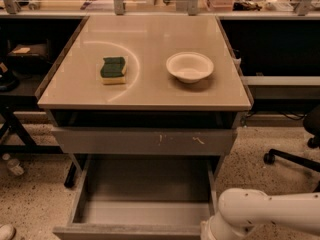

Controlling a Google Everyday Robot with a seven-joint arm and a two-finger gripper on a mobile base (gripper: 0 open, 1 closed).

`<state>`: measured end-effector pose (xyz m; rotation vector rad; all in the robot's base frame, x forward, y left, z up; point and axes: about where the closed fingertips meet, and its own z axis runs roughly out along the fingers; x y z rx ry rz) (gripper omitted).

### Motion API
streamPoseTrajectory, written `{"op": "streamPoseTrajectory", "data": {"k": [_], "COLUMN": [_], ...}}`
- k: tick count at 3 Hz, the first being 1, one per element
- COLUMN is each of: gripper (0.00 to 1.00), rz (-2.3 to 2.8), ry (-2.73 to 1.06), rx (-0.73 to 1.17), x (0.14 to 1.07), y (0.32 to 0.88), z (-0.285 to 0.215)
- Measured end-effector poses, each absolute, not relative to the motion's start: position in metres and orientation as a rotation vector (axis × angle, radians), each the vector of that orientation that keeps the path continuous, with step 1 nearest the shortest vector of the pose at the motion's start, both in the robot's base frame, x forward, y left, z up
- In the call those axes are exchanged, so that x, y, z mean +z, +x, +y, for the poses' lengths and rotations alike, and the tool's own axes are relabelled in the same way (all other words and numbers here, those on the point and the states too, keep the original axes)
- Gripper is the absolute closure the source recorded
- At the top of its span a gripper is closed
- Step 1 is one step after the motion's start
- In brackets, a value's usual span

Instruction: Open middle drawer

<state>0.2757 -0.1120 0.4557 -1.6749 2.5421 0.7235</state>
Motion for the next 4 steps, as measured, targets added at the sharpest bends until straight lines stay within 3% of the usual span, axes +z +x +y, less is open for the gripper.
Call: {"op": "streamPoseTrajectory", "data": {"k": [1,2,4], "gripper": [0.0,0.0,0.0], "rz": [2.612,2.612,2.458], "ry": [-1.623,-1.623,-1.66], "rx": [0.763,0.763,0.727], "x": [0.471,0.471,0.49], "y": [0.229,0.229,0.282], "z": [-0.127,-0.127,-0.106]}}
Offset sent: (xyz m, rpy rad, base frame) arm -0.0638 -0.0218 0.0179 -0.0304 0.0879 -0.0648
